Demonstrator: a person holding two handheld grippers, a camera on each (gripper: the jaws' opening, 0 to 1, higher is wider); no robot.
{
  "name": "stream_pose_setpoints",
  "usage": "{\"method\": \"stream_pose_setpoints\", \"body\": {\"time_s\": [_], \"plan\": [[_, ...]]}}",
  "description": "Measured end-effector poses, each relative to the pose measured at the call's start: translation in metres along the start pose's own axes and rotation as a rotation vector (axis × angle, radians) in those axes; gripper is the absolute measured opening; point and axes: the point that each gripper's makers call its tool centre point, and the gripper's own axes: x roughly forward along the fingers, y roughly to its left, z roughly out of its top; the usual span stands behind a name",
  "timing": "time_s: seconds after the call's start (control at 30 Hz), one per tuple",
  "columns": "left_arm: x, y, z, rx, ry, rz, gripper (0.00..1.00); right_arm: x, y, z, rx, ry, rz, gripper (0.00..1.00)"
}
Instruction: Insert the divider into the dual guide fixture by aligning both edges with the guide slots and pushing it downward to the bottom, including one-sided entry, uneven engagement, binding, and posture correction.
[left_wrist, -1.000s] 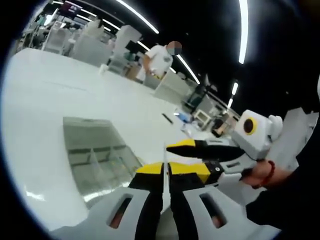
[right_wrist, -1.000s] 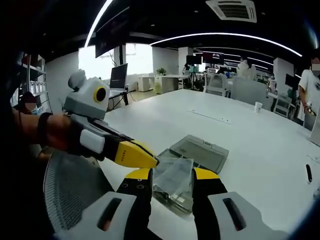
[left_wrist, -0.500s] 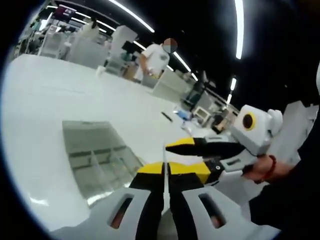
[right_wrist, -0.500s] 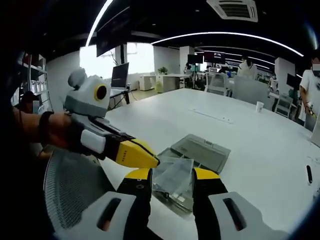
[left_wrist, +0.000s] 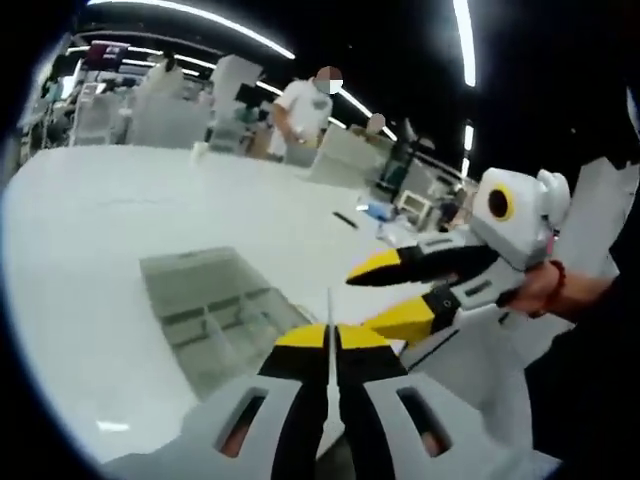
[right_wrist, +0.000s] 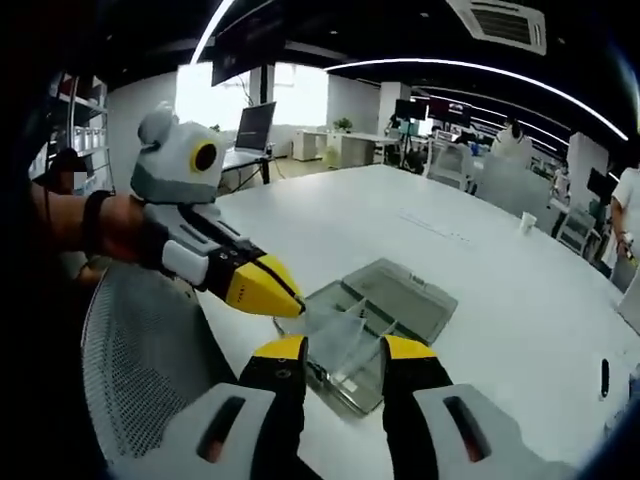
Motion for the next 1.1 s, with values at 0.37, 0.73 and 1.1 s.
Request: {"method": "stream_pose_setpoints", "body": {"time_s": [0.37, 0.73, 1.1], "plan": [[-0.004, -0.002, -0.005, 0.111, 0.033, 0.014, 0.0, 0.009, 0.008, -0.005, -0.103, 0.058, 0.049, 0.23], [0.002, -0.012, -0.01, 0.23, 0.081, -0.027, 0.0, 0.013, 0.013, -0.01, -0.214, 0.088, 0.076, 0.18], [0.007, -0.016, -0.013, 0.32, 0.107, -0.056, 0.0, 0.014, 0.014, -0.015, -0.305, 0.098, 0.085, 0.14]]}}
